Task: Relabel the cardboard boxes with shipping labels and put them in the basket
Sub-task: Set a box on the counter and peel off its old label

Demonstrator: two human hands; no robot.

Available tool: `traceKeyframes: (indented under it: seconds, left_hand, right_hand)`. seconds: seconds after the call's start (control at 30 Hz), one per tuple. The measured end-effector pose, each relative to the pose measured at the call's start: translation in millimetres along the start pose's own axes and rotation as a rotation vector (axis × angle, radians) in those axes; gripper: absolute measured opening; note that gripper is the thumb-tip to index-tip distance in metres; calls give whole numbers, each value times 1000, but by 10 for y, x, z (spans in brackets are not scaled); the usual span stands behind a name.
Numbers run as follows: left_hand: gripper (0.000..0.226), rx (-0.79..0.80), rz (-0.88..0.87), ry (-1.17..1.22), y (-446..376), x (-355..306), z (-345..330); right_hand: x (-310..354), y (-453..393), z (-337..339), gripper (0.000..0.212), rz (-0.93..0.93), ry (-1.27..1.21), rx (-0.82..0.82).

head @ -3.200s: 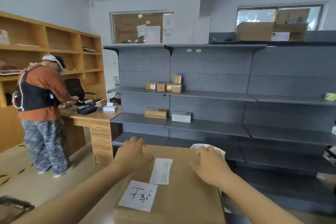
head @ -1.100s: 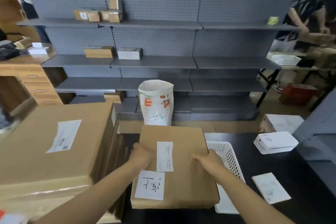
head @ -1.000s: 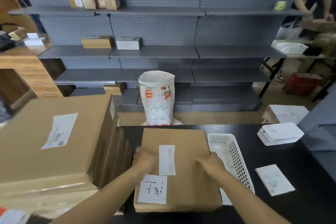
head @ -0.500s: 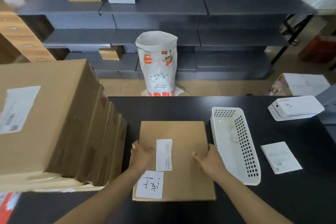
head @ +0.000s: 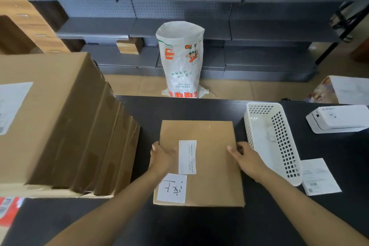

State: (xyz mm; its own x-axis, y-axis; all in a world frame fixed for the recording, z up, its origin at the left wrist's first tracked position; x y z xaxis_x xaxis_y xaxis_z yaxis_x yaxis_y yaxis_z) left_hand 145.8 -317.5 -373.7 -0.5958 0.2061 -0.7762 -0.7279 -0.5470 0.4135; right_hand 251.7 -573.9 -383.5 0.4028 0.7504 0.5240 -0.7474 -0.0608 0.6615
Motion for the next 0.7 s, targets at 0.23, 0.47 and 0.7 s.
traceKeyframes:
  seconds: [0.23,0.47,0.7]
  left_hand:
    - [61,3,-17,-11,-3,-105,-21]
    - [64,66,-62,-131,-5,-95,44]
    - [70,60,-156,-298,-13,-75,24]
  right_hand:
    - [7,-56,6,59,-7,27,-32]
    - [18,-7,-62,59,-76,22,-29]
    - [290,171,-94,50,56,188,-348]
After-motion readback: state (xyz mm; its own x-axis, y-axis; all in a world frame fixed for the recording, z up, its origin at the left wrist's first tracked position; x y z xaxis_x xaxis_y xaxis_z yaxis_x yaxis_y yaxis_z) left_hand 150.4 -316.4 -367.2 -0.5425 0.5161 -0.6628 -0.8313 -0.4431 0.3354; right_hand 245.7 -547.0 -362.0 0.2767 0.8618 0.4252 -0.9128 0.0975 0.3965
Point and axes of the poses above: each hand's wrist, its own y-axis away from the middle knuckle, its own z-axis out of the back of the hand, x = y × z, the point moved 4 cm from there along -y, towards the middle knuckle, and after that the axes turned 12 degrees about -z, right-handed, at the moved point
